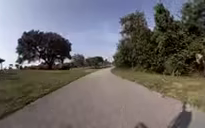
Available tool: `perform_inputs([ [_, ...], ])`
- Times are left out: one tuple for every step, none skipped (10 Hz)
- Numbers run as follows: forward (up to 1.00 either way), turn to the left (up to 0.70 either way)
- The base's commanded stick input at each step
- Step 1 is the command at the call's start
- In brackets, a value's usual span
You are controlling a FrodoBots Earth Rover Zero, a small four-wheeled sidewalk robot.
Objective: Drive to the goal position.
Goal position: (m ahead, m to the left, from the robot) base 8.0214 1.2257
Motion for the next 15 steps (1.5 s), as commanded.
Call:
perform_inputs([
  [1.0, 0.0],
  [1.0, 0.01],
  [1.0, 0.04],
  [1.0, 0.07],
  [1.0, 0.1],
  [1.0, 0.13],
  [1.0, 0.16],
  [1.0, 0.15],
  [1.0, 0.12],
  [1.0, 0.09],
  [1.0, 0.06],
  [1.0, 0.04],
  [1.0, 0.03],
  [1.0, 0.03],
  [1.0, 0.03],
])
